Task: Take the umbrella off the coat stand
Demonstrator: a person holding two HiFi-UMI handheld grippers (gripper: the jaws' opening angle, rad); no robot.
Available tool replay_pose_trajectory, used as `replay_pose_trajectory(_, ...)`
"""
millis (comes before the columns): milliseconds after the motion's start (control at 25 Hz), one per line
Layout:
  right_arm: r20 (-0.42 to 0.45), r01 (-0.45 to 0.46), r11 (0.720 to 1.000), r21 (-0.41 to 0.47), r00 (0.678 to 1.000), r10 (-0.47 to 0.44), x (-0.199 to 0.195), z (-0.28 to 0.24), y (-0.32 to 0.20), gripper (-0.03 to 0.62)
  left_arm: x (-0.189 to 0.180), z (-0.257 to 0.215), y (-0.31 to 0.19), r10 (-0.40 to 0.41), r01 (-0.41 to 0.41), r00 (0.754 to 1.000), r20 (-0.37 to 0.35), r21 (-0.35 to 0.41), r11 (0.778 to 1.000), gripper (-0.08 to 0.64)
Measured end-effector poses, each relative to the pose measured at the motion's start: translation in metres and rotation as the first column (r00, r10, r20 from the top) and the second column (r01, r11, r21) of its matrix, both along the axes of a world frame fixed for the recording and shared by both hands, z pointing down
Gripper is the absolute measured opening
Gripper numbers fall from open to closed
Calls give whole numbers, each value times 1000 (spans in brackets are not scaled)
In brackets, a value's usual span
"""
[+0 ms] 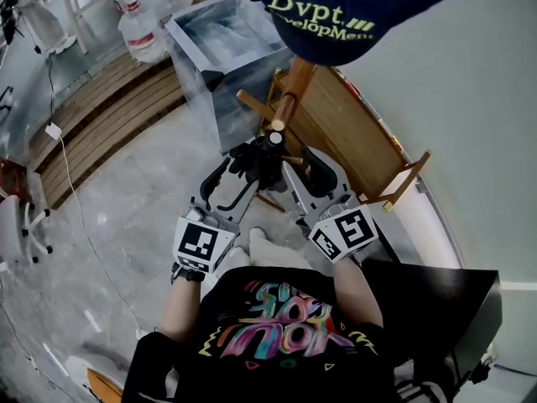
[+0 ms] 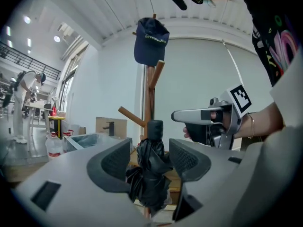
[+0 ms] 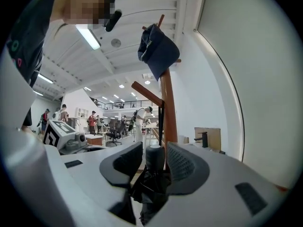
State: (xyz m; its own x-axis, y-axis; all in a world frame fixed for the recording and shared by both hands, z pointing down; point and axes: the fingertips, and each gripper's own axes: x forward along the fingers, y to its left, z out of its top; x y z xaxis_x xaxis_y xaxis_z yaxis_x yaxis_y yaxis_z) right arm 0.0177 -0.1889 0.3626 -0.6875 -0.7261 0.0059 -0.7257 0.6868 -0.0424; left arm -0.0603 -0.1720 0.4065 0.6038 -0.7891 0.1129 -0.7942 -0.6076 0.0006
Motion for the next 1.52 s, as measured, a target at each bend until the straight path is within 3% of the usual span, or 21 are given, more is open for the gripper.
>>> replay_pose_trajectory(280,42,45,998,-33,998,-44,-9,15,-10,221,18,37,-10,43,-42,999,28,-58,997,282)
replay_pose_trajectory(800,12,66,997,-42,998,-66,-29,28,-31,258,42,68,-40,86,-84,996,12,-103,991,328)
replay_pose_trajectory(1120,-21,79,996,-30,997,-80,-35,34,-40,250,62,77,-54,148,-143,988,40,-111,983,333)
replay_pose_trajectory(1400,-57,68,997,-25,996,-70,-32,37,-40,196,66,82,-56,178,-169,982,56,-129,977,330)
replay_pose_trajectory(1520,-53,70,997,-22,996,-72,-32,36,-40,206,64,81,-55,181,-172,981,65,-129,977,277)
